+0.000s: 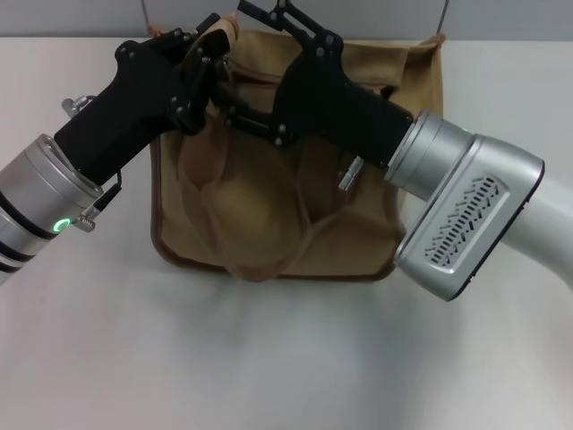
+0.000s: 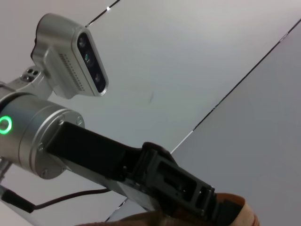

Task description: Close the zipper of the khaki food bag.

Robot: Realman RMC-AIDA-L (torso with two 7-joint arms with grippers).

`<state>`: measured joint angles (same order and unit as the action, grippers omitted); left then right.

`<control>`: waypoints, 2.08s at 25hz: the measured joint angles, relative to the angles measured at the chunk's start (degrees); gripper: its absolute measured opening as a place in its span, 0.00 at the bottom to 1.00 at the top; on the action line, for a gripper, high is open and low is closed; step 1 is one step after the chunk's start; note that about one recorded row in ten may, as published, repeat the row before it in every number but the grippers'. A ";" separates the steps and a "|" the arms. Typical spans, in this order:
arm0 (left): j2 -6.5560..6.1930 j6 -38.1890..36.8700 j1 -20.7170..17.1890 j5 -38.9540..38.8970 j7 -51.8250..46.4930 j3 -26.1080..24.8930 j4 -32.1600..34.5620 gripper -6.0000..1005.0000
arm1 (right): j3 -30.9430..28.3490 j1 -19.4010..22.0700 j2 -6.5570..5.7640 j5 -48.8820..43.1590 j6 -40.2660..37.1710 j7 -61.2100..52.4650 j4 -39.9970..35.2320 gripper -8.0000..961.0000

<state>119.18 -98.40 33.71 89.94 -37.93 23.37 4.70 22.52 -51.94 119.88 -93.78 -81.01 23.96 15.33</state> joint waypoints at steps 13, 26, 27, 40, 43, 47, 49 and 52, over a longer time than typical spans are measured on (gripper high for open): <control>-0.01 0.09 0.15 0.13 0.15 0.01 -0.14 0.04 | -3.59 0.70 0.00 -0.34 1.27 -0.21 0.64 0.82; -0.01 -0.09 0.02 0.17 0.14 0.01 -0.22 0.04 | -4.53 1.31 0.00 -0.26 3.21 -0.17 0.99 0.82; 0.00 -0.09 0.02 0.17 0.14 0.01 -0.22 0.04 | -4.54 1.33 0.00 -0.25 3.24 -0.18 1.06 0.82; -0.01 -0.38 -0.39 0.13 0.14 0.01 -0.31 0.04 | -4.56 1.17 0.00 -0.39 4.17 0.01 1.89 0.70; 0.00 -0.46 -0.45 -0.04 0.14 0.00 -0.31 0.04 | -4.37 1.27 0.00 -0.92 4.35 0.02 1.93 0.59; 0.00 -0.48 -0.57 -0.14 0.14 0.01 -0.31 0.04 | -4.53 2.10 0.00 -3.02 4.06 0.03 1.75 0.38; -0.01 -0.47 -0.58 -0.23 0.14 0.01 -0.31 0.04 | -4.54 2.36 0.00 -3.26 3.88 0.03 1.69 0.28; -0.01 -0.46 -0.58 -0.29 0.14 0.01 -0.31 0.04 | -4.56 2.52 0.00 -3.29 3.84 0.03 1.67 0.15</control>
<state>119.18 -98.86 33.13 89.65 -37.79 23.38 4.39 17.96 -49.41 119.88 -97.07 -77.16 23.99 17.00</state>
